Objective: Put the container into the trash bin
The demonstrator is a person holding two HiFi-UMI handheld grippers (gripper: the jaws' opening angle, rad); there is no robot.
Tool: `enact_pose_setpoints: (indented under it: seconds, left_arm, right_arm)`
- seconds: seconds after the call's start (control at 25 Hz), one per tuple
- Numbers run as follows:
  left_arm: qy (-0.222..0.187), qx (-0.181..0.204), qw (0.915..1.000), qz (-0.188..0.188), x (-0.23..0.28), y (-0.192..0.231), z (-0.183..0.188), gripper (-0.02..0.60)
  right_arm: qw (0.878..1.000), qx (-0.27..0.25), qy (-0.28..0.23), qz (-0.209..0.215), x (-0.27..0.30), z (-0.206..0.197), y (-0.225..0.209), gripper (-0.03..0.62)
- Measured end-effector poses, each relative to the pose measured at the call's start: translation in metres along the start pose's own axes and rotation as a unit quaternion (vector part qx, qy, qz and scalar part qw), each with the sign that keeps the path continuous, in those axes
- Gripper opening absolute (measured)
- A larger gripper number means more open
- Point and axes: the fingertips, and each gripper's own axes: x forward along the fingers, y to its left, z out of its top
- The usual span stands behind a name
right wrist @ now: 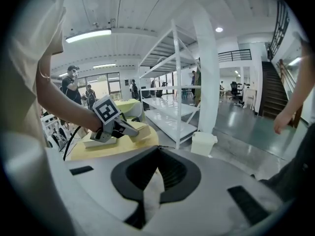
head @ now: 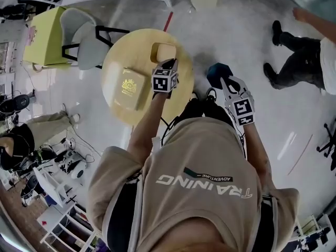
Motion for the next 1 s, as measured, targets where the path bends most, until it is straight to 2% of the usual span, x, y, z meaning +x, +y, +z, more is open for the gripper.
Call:
enact_pose_setpoints:
  seconds: [0.4, 0.68, 1.0]
  left_arm:
    - [0.001, 0.024, 0.9989, -0.04, -0.001, -0.029, -0.006, 0.02]
    - [0.016, 0.069, 0.9948, -0.072, 0.007, -0.101, 0.001, 0.02]
    - [0.026, 0.082, 0.993, -0.082, 0.026, -0.201, 0.005, 0.02]
  right_arm:
    - [0.997, 0.014, 0.013, -0.07, -0.048, -0.033, 0.007, 0.003]
    - [0.993, 0.058, -0.009, -0.103, -0.091, -0.058, -0.033, 0.003]
    - [0.993, 0.077, -0.023, -0.086, -0.134, -0.094, -0.085, 0.004]
